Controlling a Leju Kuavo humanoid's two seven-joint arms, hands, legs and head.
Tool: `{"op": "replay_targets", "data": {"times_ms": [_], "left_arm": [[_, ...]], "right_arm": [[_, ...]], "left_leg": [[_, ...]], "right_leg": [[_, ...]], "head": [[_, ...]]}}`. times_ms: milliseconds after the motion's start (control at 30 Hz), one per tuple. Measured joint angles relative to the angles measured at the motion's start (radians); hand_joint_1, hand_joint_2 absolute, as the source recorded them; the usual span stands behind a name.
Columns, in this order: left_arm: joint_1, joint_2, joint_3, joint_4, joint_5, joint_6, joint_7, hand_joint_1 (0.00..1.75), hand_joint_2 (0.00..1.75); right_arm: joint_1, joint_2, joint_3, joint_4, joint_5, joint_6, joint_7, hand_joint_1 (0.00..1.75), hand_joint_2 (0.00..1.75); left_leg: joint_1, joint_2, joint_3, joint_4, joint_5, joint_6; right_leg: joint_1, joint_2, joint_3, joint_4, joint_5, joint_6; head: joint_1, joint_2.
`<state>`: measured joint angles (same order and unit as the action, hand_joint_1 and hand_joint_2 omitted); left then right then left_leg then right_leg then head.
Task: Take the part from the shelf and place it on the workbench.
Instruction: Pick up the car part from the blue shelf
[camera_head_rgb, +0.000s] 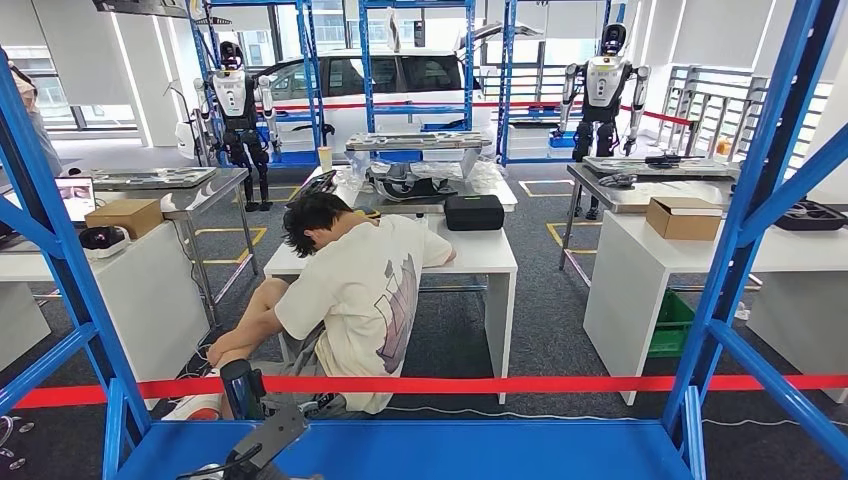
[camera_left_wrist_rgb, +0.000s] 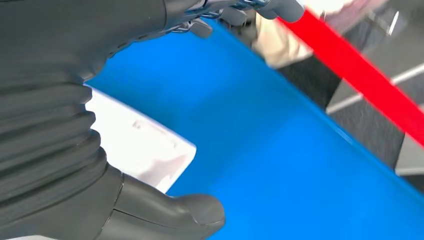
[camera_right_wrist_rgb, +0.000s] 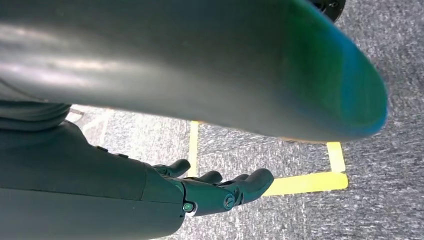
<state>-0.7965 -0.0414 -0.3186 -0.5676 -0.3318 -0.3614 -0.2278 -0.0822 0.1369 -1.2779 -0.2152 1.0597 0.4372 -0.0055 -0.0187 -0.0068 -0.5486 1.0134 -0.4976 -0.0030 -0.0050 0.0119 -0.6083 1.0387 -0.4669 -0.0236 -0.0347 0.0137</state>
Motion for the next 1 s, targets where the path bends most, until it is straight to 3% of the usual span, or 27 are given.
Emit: {"op": "replay_targets", "data": {"times_ms": [167, 467, 767, 1000], "left_arm": [[0.007, 0.009, -0.003, -0.011, 0.077, -0.058, 0.045, 0.00, 1.75], [0.008, 0.034, -0.044, -0.038, 0.132, -0.064, 0.128, 0.00, 1.75], [-0.015, 0.101, -0.127, -0.030, 0.125, -0.087, 0.221, 0.00, 1.75], [-0.046, 0.152, -0.200, 0.049, 0.105, -0.124, 0.222, 0.00, 1.75]], "right_arm": [[0.000, -0.001, 0.005, 0.000, 0.004, 0.000, 0.005, 0.00, 0.00], [0.000, -0.003, 0.006, 0.000, 0.010, 0.000, 0.017, 0.00, 0.00], [-0.001, -0.007, 0.018, 0.000, 0.023, 0.000, 0.032, 0.00, 0.00], [-0.003, -0.011, 0.029, 0.000, 0.029, 0.000, 0.037, 0.00, 0.00]], "left_leg": [[0.000, 0.000, 0.000, 0.000, 0.000, 0.000], [0.000, 0.000, 0.000, 0.000, 0.000, 0.000], [0.000, 0.000, 0.000, 0.000, 0.000, 0.000], [0.000, 0.000, 0.000, 0.000, 0.000, 0.000]], "right_leg": [[0.000, 0.000, 0.000, 0.000, 0.000, 0.000], [0.000, 0.000, 0.000, 0.000, 0.000, 0.000], [0.000, 0.000, 0.000, 0.000, 0.000, 0.000], [0.000, 0.000, 0.000, 0.000, 0.000, 0.000]], "head": [[0.000, 0.000], [0.000, 0.000], [0.000, 0.000], [0.000, 0.000]]}}
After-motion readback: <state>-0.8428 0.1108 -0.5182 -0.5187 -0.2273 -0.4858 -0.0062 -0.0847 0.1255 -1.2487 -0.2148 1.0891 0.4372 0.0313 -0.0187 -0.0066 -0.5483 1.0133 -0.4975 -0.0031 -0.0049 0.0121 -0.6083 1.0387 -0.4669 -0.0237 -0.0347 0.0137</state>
